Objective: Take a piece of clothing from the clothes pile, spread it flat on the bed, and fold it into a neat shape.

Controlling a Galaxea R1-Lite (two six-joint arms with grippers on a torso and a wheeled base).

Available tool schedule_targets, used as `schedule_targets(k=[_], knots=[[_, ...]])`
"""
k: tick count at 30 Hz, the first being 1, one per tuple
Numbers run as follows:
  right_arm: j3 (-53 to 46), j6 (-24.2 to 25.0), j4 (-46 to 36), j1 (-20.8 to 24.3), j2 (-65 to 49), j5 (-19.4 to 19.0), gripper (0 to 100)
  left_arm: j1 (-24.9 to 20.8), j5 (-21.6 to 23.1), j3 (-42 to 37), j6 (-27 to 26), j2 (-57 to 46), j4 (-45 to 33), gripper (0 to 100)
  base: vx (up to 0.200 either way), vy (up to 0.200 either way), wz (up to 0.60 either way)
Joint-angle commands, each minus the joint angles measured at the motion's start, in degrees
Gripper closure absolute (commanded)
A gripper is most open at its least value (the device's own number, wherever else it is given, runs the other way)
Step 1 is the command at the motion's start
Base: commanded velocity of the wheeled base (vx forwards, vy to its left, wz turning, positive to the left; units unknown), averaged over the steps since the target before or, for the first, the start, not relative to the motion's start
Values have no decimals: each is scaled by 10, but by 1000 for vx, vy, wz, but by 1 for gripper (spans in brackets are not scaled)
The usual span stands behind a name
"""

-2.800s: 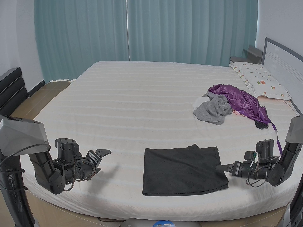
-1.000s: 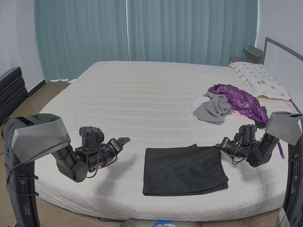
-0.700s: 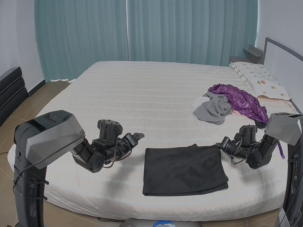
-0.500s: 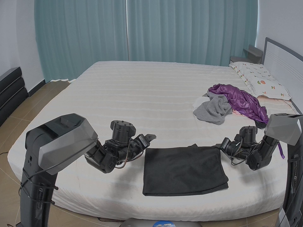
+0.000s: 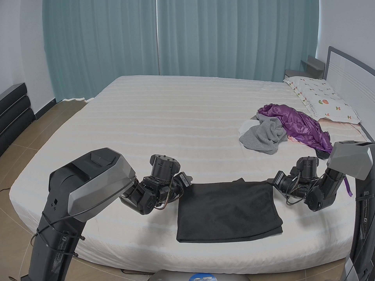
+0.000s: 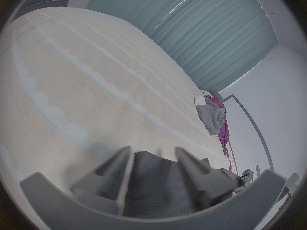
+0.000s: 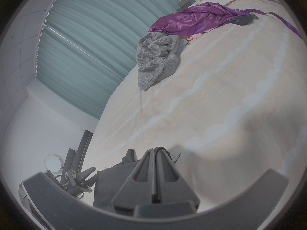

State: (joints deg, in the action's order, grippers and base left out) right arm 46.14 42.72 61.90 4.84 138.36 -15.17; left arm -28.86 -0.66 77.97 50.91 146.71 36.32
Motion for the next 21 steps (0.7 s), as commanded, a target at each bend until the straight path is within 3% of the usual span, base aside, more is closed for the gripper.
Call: schedule_targets(k=[1, 5, 9, 19, 20, 21], knots=[[1, -1, 3, 0, 6, 0, 100, -1, 0, 9, 2, 6, 0, 100, 0, 0, 0], [0, -1, 10, 0, 13, 0, 100, -1, -1, 4, 2, 4, 2, 100, 0, 0, 0], [4, -1, 16, -3, 23, 1, 100, -1, -48, 6, 4, 5, 8, 100, 0, 0, 0], [2, -1, 17, -6, 16, 0, 100, -1, -50, 3, 7, 4, 2, 100, 0, 0, 0], [1, -1, 17, -5, 16, 0, 100, -1, -49, 3, 8, 4, 2, 0, 0, 0, 0], [0, -1, 17, -5, 15, 0, 0, -1, -49, 3, 8, 4, 2, 0, 0, 0, 0]])
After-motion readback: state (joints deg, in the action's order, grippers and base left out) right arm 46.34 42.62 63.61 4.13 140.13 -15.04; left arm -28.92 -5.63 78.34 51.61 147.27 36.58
